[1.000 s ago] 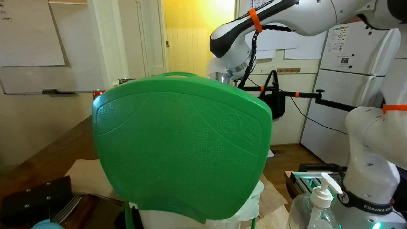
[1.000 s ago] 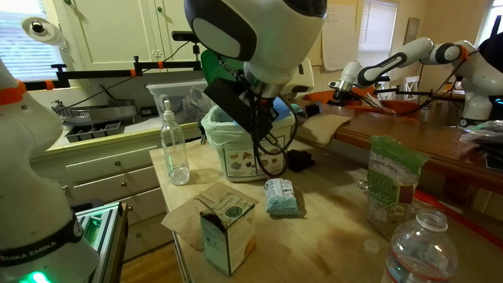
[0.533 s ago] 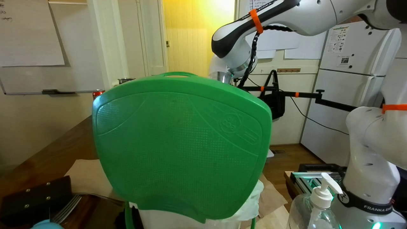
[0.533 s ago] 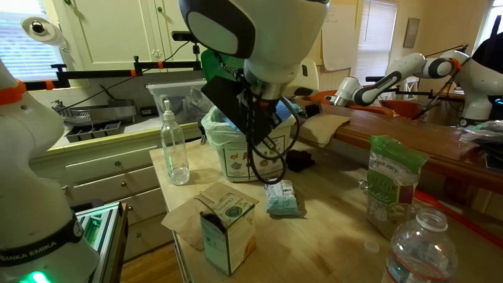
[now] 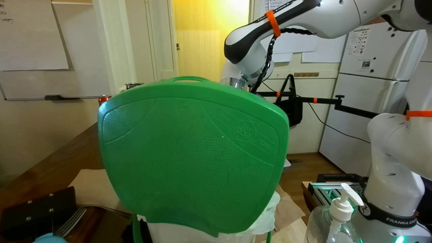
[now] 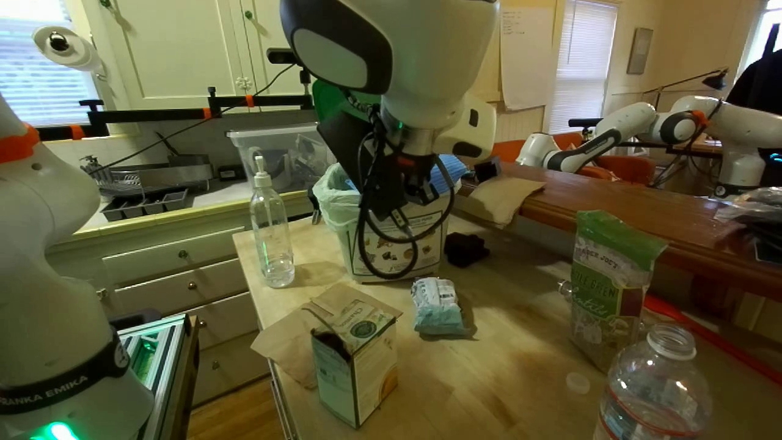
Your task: Place the wipe on the rim of the bin
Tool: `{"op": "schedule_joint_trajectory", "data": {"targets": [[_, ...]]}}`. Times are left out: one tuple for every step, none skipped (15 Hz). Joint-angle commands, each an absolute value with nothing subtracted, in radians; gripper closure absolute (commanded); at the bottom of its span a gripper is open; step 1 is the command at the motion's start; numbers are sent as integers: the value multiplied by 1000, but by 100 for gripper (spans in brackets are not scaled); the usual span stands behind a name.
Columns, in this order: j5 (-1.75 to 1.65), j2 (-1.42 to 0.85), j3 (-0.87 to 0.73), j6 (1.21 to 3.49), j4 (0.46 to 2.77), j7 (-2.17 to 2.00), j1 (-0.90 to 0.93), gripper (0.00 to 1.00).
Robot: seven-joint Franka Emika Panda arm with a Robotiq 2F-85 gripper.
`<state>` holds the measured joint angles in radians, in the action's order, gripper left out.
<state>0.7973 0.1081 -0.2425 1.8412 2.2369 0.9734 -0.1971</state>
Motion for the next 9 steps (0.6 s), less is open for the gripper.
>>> {"op": "schedule_joint_trajectory", "data": {"targets": [[776,145,-222,1885,2278,868,-194,100],[768,152,-218,1891,2282,840,-193,100],[758,157,-216,1884,2286,815,-193,100],[746,165,-213,1884,2291,776,-194,100],[740,173,-211,1883,2294,752,-193,100],[730,179,-210,1885,2296,726,-193,100],[719,184,-208,1888,2297,698,-192,100],[706,190,-205,1893,2300,670,-192,93],[692,195,-204,1887,2300,642,-191,96]]}}
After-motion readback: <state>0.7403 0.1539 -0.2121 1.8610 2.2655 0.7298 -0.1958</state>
